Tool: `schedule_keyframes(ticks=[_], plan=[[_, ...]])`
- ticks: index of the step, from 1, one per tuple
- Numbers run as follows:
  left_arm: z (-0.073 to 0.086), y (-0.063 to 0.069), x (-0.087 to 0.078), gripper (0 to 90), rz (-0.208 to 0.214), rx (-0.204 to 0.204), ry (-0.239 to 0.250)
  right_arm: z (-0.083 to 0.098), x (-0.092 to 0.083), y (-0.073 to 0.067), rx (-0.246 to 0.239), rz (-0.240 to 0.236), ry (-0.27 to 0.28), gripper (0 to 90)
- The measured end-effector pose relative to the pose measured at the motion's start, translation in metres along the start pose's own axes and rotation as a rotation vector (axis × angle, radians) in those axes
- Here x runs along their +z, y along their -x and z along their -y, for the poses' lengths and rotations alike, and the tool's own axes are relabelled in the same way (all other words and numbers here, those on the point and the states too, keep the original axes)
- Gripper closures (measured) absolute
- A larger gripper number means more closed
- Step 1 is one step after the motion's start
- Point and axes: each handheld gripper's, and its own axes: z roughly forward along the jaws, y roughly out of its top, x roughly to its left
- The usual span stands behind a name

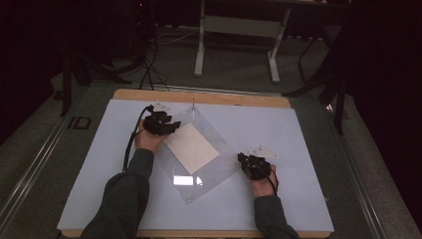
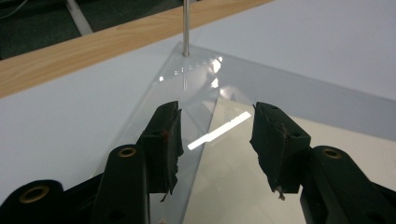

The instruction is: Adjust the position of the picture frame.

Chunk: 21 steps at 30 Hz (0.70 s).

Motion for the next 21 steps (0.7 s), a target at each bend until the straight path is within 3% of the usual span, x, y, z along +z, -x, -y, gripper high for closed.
schedule_keyframes(ticks=[4, 10, 15, 19, 21], plan=[[-0.007, 0.001, 0.009, 52.1, 0.002, 0.002, 0.017, 0.001, -0.001, 0.001, -0.006, -0.005, -0.001, 84.9], [-0.020, 0.004, 0.030, 52.5, 0.002, 0.027, -0.016, 0.002, -0.003, 0.003, -0.012, -0.016, -0.005, 84.9], [-0.028, 0.002, 0.045, 53.1, 0.005, -0.002, -0.016, 0.004, -0.006, 0.004, -0.017, -0.026, -0.003, 84.9], [-0.034, 0.005, 0.052, 54.8, 0.016, 0.000, -0.004, 0.004, -0.010, 0.007, -0.026, -0.036, -0.019, 84.9], [-0.036, 0.007, 0.056, 54.9, 0.000, -0.002, 0.015, 0.004, -0.012, 0.010, -0.032, -0.036, -0.023, 84.9]])
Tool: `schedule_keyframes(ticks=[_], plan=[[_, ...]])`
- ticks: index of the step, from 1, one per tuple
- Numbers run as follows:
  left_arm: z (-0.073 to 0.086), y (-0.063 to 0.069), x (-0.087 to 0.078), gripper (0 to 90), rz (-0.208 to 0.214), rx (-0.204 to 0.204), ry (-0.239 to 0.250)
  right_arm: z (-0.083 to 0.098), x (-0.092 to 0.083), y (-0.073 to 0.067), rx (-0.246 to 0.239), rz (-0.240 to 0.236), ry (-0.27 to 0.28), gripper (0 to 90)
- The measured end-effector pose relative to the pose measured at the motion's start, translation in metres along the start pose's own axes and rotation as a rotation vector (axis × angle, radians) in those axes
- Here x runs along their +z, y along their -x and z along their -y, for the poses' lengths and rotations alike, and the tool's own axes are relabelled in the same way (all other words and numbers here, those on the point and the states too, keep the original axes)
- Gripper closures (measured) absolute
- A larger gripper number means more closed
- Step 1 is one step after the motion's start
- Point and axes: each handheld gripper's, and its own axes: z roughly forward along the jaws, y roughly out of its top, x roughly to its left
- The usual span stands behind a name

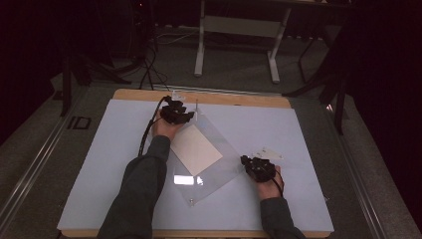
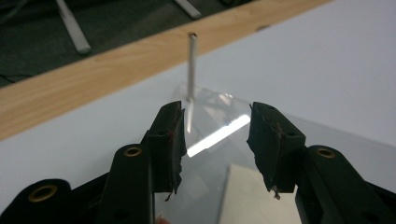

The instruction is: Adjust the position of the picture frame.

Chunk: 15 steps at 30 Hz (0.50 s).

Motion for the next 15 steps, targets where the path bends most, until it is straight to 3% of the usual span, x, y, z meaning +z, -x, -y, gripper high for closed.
schedule_keyframes(ticks=[3, 13, 15], plan=[[0.000, -0.001, 0.006, 55.7, -0.008, -0.048, 0.026, 0.002, -0.003, 0.004, -0.003, -0.005, -0.005, 84.9], [0.006, 0.009, 0.029, 54.9, 0.011, -0.053, 0.030, 0.007, -0.013, 0.007, -0.018, -0.020, -0.009, 84.9], [0.002, 0.011, 0.034, 54.5, 0.018, -0.042, -0.003, 0.008, -0.014, 0.007, -0.019, -0.024, -0.010, 84.9]])
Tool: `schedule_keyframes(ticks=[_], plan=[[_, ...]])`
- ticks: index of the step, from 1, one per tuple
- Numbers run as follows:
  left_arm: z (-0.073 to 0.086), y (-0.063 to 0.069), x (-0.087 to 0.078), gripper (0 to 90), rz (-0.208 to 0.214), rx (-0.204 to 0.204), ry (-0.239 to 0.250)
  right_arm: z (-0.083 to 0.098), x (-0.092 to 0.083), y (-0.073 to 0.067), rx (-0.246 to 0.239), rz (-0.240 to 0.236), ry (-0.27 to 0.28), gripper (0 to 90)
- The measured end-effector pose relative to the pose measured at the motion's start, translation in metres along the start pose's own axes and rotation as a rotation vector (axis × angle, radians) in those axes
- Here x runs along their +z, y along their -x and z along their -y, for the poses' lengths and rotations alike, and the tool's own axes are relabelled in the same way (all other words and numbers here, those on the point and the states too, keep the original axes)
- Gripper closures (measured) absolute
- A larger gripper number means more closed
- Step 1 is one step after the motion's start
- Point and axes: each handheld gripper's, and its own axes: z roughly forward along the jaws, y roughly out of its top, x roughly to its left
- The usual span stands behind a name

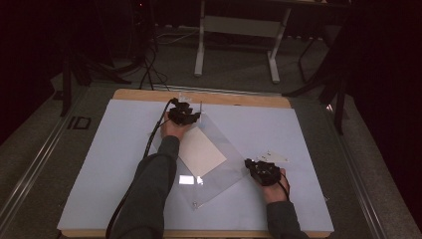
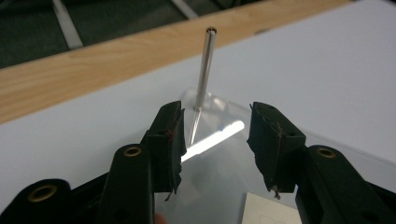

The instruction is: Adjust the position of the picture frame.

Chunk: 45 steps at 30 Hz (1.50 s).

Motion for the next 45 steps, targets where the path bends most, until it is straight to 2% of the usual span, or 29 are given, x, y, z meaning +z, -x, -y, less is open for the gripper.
schedule_keyframes(ticks=[1, 2, 6, 7, 9, 10, 12, 14, 19, 21, 24, 25, 26, 27, 29, 31, 34, 37, 41, 45], plan=[[-0.002, 0.001, 0.001, 54.0, 0.001, 0.015, -0.003, 0.000, 0.000, 0.000, 0.000, -0.001, 0.000, 85.0], [-0.005, 0.003, 0.002, 54.0, -0.004, 0.018, 0.019, 0.001, -0.001, 0.000, -0.002, -0.002, -0.001, 84.9], [-0.008, -0.003, 0.005, 53.8, -0.002, -0.050, 0.053, 0.001, -0.003, 0.001, -0.006, -0.006, -0.003, 85.0], [-0.008, -0.003, 0.006, 53.9, 0.001, -0.051, 0.054, 0.001, -0.003, 0.001, -0.008, -0.008, -0.004, 85.0], [-0.010, -0.002, 0.011, 53.4, 0.009, -0.031, 0.008, 0.002, -0.005, 0.002, -0.015, -0.014, -0.004, 85.0], [-0.013, 0.001, 0.013, 52.9, 0.008, -0.004, 0.008, 0.002, -0.006, 0.002, -0.012, -0.013, -0.007, 85.0], [-0.018, 0.003, 0.016, 53.1, 0.024, -0.022, 0.015, 0.003, -0.006, 0.003, -0.009, -0.012, -0.006, 85.0], [-0.022, 0.005, 0.020, 52.7, 0.025, -0.023, 0.027, 0.004, -0.007, 0.004, -0.008, -0.013, -0.004, 84.9], [-0.021, 0.002, 0.028, 58.3, 0.019, -0.078, 0.036, 0.005, -0.007, 0.005, -0.010, -0.019, 0.000, 84.9], [-0.020, 0.002, 0.029, 61.9, 0.020, -0.084, 0.037, 0.005, -0.008, 0.005, -0.011, -0.020, 0.000, 84.9], [-0.023, 0.004, 0.031, 64.3, 0.032, -0.103, 0.067, 0.006, -0.008, 0.005, -0.012, -0.024, 0.000, 84.9], [-0.026, 0.004, 0.032, 64.7, 0.042, -0.109, 0.055, 0.006, -0.008, 0.005, -0.012, -0.024, 0.001, 84.9], [-0.029, 0.006, 0.035, 65.0, 0.046, -0.091, 0.031, 0.006, -0.008, 0.005, -0.012, -0.022, 0.002, 84.9], [-0.033, 0.010, 0.036, 63.8, 0.022, -0.058, 0.019, 0.006, -0.008, 0.004, -0.012, -0.021, 0.002, 84.9], [-0.036, 0.012, 0.038, 71.2, -0.005, -0.058, -0.018, 0.006, -0.009, 0.004, -0.014, -0.021, 0.003, 84.9], [-0.038, 0.009, 0.037, 80.8, -0.013, -0.076, -0.036, 0.007, -0.010, 0.005, -0.009, -0.023, 0.002, 84.9], [-0.038, 0.011, 0.035, 83.4, -0.034, -0.028, -0.051, 0.008, -0.010, 0.005, -0.009, -0.024, 0.003, 84.9], [-0.038, 0.013, 0.033, 84.9, -0.056, 0.002, -0.065, 0.008, -0.010, 0.006, -0.008, -0.025, 0.003, 84.9], [-0.037, 0.012, 0.028, 85.4, -0.066, 0.007, -0.075, 0.007, -0.009, 0.007, -0.001, -0.024, 0.005, 84.9], [-0.032, 0.005, 0.019, 85.6, -0.067, 0.009, -0.078, 0.005, -0.007, 0.012, 0.011, -0.011, 0.002, 85.0]])
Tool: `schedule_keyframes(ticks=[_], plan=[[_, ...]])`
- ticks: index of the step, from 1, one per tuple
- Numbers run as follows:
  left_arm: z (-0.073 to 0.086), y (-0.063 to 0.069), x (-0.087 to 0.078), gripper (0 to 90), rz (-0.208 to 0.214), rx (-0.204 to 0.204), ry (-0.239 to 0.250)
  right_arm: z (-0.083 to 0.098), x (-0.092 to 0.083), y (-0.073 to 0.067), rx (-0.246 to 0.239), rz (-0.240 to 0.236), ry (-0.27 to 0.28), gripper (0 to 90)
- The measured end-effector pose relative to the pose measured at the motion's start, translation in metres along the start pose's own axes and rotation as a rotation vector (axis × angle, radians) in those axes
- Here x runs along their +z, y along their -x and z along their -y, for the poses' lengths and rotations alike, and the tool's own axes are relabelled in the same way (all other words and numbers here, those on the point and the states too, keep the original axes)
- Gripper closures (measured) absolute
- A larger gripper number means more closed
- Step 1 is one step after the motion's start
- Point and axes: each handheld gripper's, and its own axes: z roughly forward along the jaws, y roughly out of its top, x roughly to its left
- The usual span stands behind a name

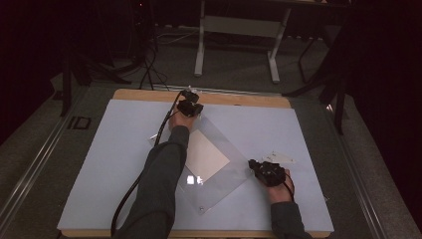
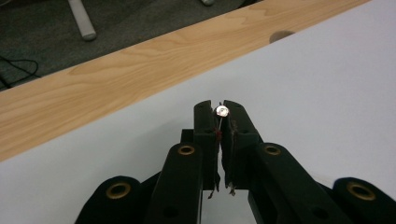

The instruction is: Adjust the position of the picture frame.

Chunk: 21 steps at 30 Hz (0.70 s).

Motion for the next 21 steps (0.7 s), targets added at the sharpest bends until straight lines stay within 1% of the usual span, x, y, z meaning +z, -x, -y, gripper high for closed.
schedule_keyframes(ticks=[1, 4, 7, 9, 11, 13, 15, 17, 21], plan=[[0.002, -0.002, -0.003, 85.6, 0.001, -0.005, 0.004, -0.001, 0.001, 0.001, 0.005, 0.006, 0.002, 85.0], [0.006, -0.008, -0.010, 85.7, 0.002, 0.000, -0.002, -0.005, 0.003, 0.004, 0.024, 0.008, 0.003, 84.9], [0.011, -0.016, -0.018, 85.7, 0.004, -0.010, -0.001, -0.008, 0.007, 0.008, 0.055, -0.002, 0.005, 84.5], [0.015, -0.020, -0.021, 85.7, 0.001, -0.009, -0.009, -0.011, 0.010, 0.011, 0.070, -0.006, 0.007, 84.4], [0.019, -0.024, -0.026, 85.8, 0.004, -0.017, -0.003, -0.014, 0.012, 0.013, 0.078, -0.005, 0.006, 84.3], [0.021, -0.028, -0.031, 85.8, 0.005, -0.015, 0.002, -0.017, 0.014, 0.015, 0.083, -0.010, 0.003, 84.2], [0.022, -0.029, -0.032, 85.8, 0.005, -0.017, 0.008, -0.018, 0.015, 0.016, 0.081, -0.006, 0.007, 84.1], [0.024, -0.032, -0.039, 85.8, 0.008, -0.019, 0.009, -0.023, 0.016, 0.017, 0.090, 0.004, 0.015, 83.8], [0.031, -0.037, -0.048, 85.8, 0.008, -0.028, 0.014, -0.030, 0.018, 0.020, 0.085, 0.011, 0.013, 83.8]])
